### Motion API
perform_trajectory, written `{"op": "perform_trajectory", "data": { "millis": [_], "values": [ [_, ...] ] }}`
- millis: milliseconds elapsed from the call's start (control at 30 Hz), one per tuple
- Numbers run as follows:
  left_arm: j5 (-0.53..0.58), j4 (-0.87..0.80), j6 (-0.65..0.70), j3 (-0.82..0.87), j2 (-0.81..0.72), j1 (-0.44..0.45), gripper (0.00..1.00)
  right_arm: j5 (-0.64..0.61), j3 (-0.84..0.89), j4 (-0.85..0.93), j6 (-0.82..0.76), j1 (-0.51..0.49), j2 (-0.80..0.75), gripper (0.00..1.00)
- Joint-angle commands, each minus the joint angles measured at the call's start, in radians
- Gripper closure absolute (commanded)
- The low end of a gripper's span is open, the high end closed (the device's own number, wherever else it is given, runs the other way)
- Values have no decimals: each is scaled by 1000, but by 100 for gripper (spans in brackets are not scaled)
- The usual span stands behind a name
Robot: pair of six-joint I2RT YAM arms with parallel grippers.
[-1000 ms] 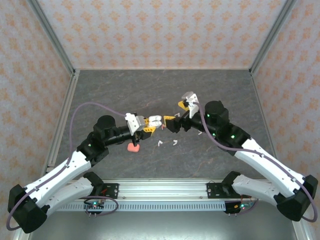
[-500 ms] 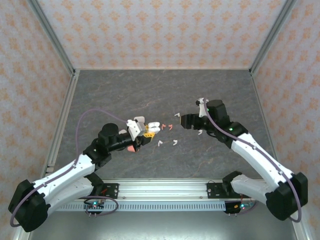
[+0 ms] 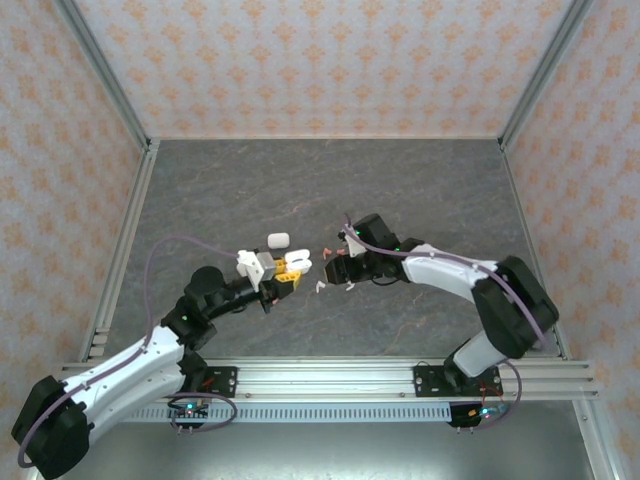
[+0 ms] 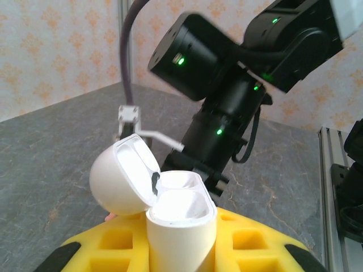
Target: Insert the wireless bluetooth earbuds into the charging case
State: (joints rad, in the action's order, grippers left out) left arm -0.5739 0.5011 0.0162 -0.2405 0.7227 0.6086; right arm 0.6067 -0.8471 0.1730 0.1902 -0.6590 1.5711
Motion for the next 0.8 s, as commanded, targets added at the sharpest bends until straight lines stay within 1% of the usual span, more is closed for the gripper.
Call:
{"op": "perform_trajectory", "data": {
  "millis": [0, 100, 233, 467, 600, 767],
  "values": [
    [43, 38, -33, 27, -48, -3, 100, 40, -79, -49, -16, -21, 71, 48],
    [45, 8, -32, 26, -72, -6, 100, 35, -133, -21, -27, -37, 143, 49],
    [47, -16, -25, 18, -78, -8, 100, 16, -180, 0, -35, -44, 201, 50],
    [45, -17, -20, 11, -69, -10, 100, -15, -266, 110, -80, -73, 292, 51],
    [43, -22, -21, 7, -71, -10, 100, -15, -266, 142, -75, -82, 310, 53],
    [45, -34, -19, 5, -68, -12, 100, -14, -231, 153, -72, -85, 288, 54]
  ]
}}
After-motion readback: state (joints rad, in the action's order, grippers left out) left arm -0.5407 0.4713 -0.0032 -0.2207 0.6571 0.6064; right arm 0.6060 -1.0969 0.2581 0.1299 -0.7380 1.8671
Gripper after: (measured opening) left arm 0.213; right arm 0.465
